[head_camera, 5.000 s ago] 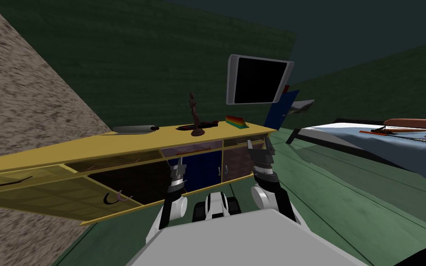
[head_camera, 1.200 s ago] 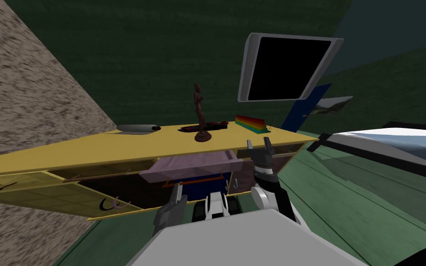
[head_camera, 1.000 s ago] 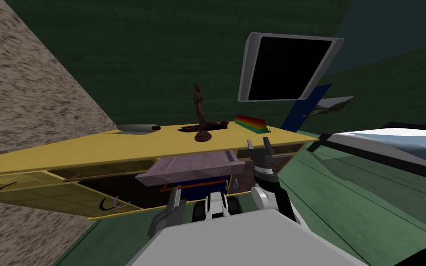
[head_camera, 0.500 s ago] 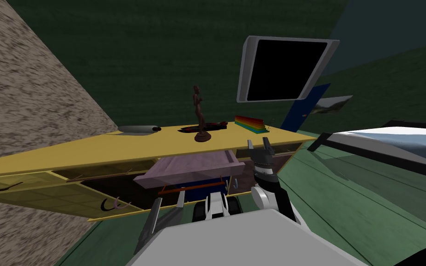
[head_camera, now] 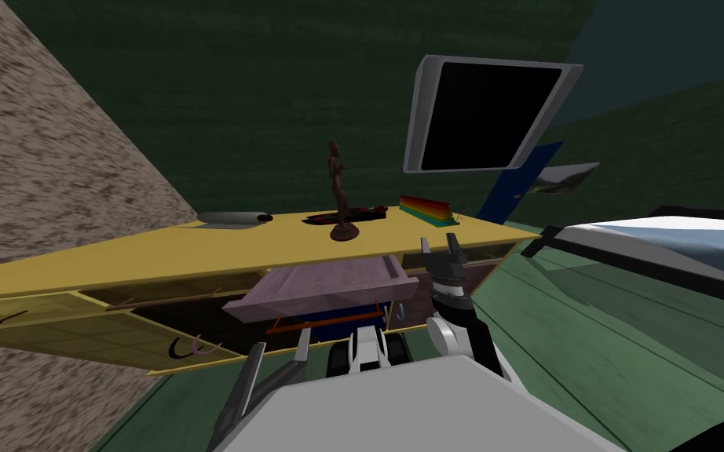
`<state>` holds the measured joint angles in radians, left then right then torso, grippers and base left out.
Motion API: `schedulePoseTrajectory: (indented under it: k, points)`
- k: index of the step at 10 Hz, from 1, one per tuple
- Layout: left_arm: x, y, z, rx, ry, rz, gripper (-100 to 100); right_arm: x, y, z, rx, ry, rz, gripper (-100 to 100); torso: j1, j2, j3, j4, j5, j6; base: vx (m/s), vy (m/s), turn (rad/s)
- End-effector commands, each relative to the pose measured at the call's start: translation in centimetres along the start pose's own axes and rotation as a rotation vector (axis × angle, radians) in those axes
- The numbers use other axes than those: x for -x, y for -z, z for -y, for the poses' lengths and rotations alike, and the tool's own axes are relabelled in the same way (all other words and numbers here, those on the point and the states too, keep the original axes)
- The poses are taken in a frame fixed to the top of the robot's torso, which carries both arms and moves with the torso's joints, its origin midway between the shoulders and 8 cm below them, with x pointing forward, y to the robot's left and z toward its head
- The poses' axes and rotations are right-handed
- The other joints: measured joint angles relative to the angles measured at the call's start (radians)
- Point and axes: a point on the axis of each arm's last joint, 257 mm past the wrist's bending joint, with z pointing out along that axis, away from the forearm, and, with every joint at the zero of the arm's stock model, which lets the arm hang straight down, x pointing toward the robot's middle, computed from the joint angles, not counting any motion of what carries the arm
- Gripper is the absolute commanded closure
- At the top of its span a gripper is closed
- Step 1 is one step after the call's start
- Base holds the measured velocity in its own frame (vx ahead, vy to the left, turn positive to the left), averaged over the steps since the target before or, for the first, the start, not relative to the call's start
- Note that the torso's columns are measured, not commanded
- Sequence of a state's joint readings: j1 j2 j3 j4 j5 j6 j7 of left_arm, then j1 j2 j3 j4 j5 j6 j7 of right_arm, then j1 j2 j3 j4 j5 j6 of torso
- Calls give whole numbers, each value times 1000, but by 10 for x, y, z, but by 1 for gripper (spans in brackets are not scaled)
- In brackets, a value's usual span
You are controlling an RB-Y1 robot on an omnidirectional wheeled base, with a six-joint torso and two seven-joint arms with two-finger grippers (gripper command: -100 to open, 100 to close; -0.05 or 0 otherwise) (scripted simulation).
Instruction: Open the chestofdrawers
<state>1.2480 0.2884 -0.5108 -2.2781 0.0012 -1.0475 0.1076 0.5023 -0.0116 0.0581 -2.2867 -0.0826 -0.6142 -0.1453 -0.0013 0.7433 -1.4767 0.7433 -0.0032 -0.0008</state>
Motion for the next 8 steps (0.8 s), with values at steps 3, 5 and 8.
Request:
schedulePoseTrajectory:
  k: [3,5,8]
  points:
    - [0,3,3,26,0,5,0,0,0,0,0,0,0,0,2,2,2,1,1,0,-2,2,-7]
    - [0,4,1,34,0,6,0,0,0,0,0,0,0,0,1,-4,1,-4,2,1,0,0,0]
    - [1,4,0,36,0,6,0,0,0,0,0,0,0,0,1,-6,0,-5,3,1,0,0,0]
